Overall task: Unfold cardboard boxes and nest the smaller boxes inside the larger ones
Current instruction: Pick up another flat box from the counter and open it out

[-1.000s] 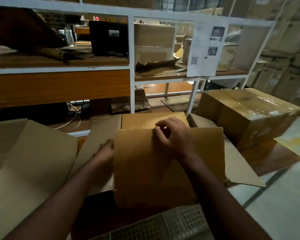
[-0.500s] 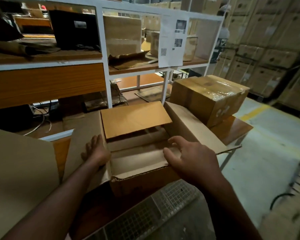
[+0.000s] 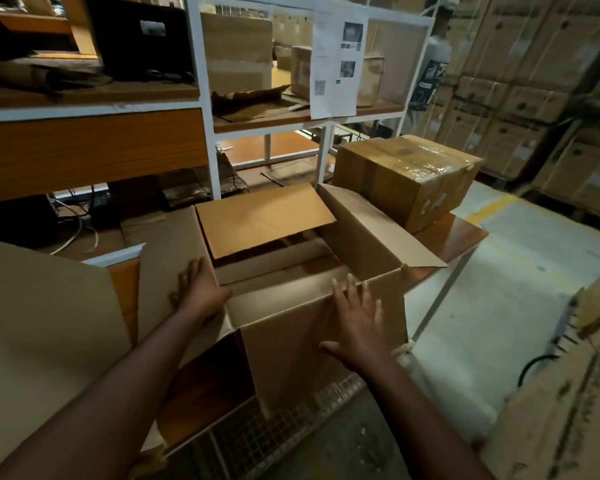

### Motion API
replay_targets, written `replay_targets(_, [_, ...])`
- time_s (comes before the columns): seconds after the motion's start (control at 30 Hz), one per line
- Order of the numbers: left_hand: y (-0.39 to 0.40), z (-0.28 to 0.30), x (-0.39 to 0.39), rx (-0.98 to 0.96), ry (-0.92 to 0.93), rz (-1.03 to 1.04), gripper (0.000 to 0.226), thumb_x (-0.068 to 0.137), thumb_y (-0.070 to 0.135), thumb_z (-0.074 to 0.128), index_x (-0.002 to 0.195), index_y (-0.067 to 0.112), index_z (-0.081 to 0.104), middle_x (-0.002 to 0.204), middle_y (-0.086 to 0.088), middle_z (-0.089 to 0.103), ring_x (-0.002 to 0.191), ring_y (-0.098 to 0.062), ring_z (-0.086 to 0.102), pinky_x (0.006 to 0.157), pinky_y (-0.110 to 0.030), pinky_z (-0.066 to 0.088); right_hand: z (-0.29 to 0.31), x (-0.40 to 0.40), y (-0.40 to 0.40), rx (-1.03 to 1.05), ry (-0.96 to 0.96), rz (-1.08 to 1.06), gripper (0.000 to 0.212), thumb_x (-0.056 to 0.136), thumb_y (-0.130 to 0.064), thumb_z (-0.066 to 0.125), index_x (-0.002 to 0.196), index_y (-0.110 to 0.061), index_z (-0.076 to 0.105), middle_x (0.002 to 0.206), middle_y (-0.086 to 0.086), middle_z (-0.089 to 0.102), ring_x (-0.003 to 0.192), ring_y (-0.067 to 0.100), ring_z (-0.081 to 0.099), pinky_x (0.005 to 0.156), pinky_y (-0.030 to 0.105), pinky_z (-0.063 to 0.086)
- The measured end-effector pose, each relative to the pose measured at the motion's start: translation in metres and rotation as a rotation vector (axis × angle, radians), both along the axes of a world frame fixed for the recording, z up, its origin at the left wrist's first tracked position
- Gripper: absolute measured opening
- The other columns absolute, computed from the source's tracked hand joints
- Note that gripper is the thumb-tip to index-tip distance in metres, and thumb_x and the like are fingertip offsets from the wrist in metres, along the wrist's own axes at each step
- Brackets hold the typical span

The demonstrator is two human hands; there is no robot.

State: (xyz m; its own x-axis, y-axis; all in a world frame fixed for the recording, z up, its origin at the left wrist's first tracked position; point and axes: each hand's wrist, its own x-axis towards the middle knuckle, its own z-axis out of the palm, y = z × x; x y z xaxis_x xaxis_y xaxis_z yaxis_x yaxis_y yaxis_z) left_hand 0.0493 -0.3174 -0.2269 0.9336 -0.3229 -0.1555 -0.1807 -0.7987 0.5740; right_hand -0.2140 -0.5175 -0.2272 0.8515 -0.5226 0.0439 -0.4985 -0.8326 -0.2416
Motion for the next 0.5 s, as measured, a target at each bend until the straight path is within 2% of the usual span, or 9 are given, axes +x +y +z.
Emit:
replay_targets(0.03, [0.002, 0.0, -0.001, -0.007, 0.01, -0.002, 0.106, 0.084, 0.035, 0.075, 0.164, 0.028, 0.006, 0.173, 0.002, 0.004, 0.157, -0.033, 0.01, 0.122, -0.064, 0.017, 0.001, 0.009, -0.003, -0.064, 0.013, 0.053, 0.13, 0.08, -0.058, 0.083, 0.167, -0.038, -0.012, 0.177, 0.0, -0.02, 0.162, 0.031, -0.022, 0.129, 0.061, -0.01])
replay_targets(0.1, [0.003, 0.002, -0.001, -0.034, 0.038, 0.004, 0.108, 0.086, 0.033, 0.076, 0.165, 0.026, 0.003, 0.174, 0.001, 0.0, 0.158, -0.031, 0.007, 0.124, -0.06, 0.016, 0.007, 0.026, -0.012, -0.165, 0.039, 0.177, 0.11, 0.08, -0.061, 0.081, 0.165, -0.036, 0.017, 0.177, 0.003, 0.014, 0.165, 0.031, 0.0, 0.129, 0.06, -0.009])
replay_targets(0.17, [0.005, 0.004, -0.001, -0.101, 0.068, 0.005, 0.109, 0.085, 0.03, 0.077, 0.165, 0.026, 0.004, 0.174, -0.001, 0.003, 0.158, -0.03, 0.011, 0.125, -0.056, 0.021, 0.015, 0.038, -0.02, -0.214, 0.06, 0.247, 0.083, 0.079, -0.064, 0.08, 0.148, -0.035, 0.045, 0.154, -0.002, 0.048, 0.152, 0.026, 0.035, 0.13, 0.056, 0.005])
replay_targets(0.2, [0.006, 0.004, -0.001, -0.143, 0.079, 0.008, 0.109, 0.084, 0.029, 0.078, 0.165, 0.028, 0.005, 0.173, -0.001, 0.007, 0.157, -0.03, 0.015, 0.124, -0.056, 0.026, 0.017, 0.042, -0.022, -0.23, 0.07, 0.264, 0.074, 0.078, -0.065, 0.08, 0.139, -0.035, 0.052, 0.143, -0.005, 0.056, 0.141, 0.023, 0.045, 0.128, 0.052, 0.015])
replay_targets(0.27, [0.006, 0.003, -0.002, -0.168, 0.082, 0.02, 0.109, 0.083, 0.027, 0.078, 0.165, 0.031, 0.007, 0.173, 0.0, 0.009, 0.156, -0.03, 0.019, 0.122, -0.056, 0.029, 0.02, 0.046, -0.026, -0.256, 0.074, 0.293, 0.067, 0.077, -0.068, 0.079, 0.131, -0.034, 0.058, 0.133, -0.008, 0.062, 0.127, 0.02, 0.052, 0.114, 0.044, 0.03])
replay_targets(0.37, [0.001, 0.002, -0.002, -0.097, 0.051, 0.044, 0.107, 0.084, 0.027, 0.075, 0.165, 0.029, 0.005, 0.173, 0.001, 0.006, 0.157, -0.031, 0.015, 0.123, -0.058, 0.024, 0.019, 0.048, -0.027, -0.296, 0.023, 0.332, 0.063, 0.072, -0.072, 0.079, 0.119, -0.033, 0.065, 0.121, -0.009, 0.069, 0.114, 0.021, 0.06, 0.094, 0.04, 0.035])
replay_targets(0.43, [-0.004, 0.004, -0.004, -0.06, 0.043, 0.052, 0.106, 0.084, 0.027, 0.073, 0.165, 0.029, 0.004, 0.172, -0.001, 0.007, 0.156, -0.033, 0.016, 0.122, -0.061, 0.023, 0.016, 0.049, -0.031, -0.31, -0.011, 0.354, 0.061, 0.069, -0.074, 0.08, 0.112, -0.032, 0.067, 0.114, -0.009, 0.072, 0.106, 0.021, 0.063, 0.088, 0.039, 0.036])
replay_targets(0.5, [-0.01, 0.009, -0.01, -0.02, 0.068, 0.062, 0.108, 0.087, 0.027, 0.072, 0.165, 0.026, -0.003, 0.173, 0.0, -0.002, 0.158, -0.033, 0.008, 0.123, -0.063, 0.018, 0.014, 0.049, -0.036, -0.31, -0.041, 0.392, 0.06, 0.069, -0.073, 0.081, 0.109, -0.03, 0.067, 0.11, -0.008, 0.072, 0.1, 0.021, 0.064, 0.086, 0.039, 0.04])
